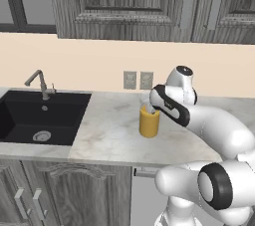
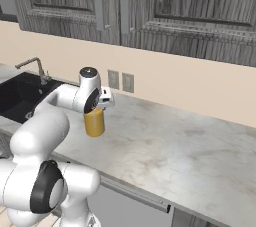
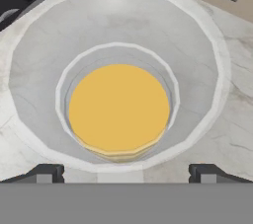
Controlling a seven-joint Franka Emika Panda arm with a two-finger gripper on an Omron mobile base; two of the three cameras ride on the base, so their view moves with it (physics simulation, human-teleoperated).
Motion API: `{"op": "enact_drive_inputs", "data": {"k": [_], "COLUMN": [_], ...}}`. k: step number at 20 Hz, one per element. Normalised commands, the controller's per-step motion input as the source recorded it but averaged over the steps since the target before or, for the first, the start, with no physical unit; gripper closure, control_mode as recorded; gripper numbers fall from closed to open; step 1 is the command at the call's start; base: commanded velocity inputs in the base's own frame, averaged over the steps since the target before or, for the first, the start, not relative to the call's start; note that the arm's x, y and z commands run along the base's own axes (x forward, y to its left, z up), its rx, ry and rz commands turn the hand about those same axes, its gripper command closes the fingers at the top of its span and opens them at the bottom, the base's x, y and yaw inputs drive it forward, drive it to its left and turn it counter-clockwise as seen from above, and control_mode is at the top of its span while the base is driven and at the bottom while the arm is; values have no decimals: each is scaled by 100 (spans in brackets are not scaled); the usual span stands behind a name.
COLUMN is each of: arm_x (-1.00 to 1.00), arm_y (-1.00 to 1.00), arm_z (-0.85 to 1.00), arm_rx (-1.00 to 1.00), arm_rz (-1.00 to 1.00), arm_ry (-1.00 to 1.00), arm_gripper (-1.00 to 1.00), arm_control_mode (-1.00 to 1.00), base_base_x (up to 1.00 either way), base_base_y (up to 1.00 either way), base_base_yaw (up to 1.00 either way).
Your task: There is a tray on the dining counter. Grab the cup, mug, and pitcher and place them on the tray. The pitcher may be placed next to the tray if it cannot fit the tray.
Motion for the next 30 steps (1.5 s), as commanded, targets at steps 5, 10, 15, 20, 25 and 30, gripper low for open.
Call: {"op": "enact_drive_inputs", "data": {"k": [5,10,15,20,25,30], "arm_x": [0,0,0,0,0,0], "arm_y": [0,0,0,0,0,0], "arm_z": [0,0,0,0,-14,-18], "arm_rx": [0,0,0,0,0,0], "arm_rz": [0,0,0,0,0,0], "arm_ry": [0,0,0,0,2,2], "arm_gripper": [-100,-100,-100,-100,-100,-100], "arm_control_mode": [-100,-100,-100,-100,-100,-100], "base_base_x": [0,0,0,0,0,0], "base_base_y": [0,0,0,0,0,0], "base_base_yaw": [0,0,0,0,0,0]}}
